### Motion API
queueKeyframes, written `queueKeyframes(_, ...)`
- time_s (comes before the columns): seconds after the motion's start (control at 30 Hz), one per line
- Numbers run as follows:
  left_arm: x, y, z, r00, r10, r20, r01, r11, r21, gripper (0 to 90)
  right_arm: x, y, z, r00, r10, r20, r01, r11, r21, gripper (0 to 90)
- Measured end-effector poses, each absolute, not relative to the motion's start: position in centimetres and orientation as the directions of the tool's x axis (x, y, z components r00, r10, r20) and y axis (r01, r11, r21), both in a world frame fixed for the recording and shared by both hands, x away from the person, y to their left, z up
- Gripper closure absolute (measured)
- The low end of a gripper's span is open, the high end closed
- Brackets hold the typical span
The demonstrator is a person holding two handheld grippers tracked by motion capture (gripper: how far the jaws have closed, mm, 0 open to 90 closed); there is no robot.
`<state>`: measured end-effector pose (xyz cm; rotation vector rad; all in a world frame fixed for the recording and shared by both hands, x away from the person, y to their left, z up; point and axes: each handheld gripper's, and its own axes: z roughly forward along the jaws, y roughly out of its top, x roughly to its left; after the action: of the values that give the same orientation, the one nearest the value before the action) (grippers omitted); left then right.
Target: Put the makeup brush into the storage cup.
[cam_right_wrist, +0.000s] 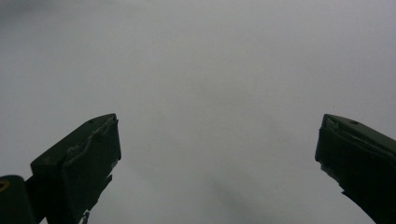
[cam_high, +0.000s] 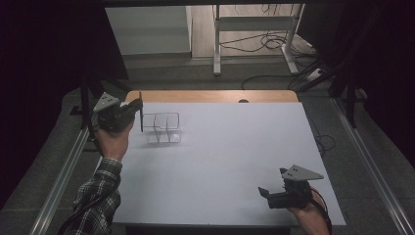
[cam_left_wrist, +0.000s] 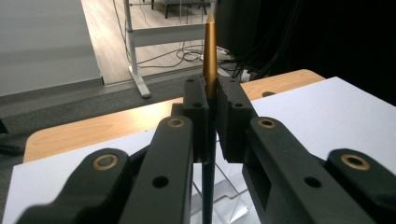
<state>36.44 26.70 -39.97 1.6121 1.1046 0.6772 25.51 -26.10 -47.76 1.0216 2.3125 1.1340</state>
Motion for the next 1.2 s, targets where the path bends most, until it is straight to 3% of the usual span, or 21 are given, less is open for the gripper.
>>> queueKeyframes(1.2, 39.8, 25.1, -41.4, 0.379, 0.923, -0.062, 0.308, -0.063, 0.949, 83.8, 25.4, -26.0, -47.8, -0.685, 0.729, -0.013, 0.443, 0.43, 0.786, 0.7)
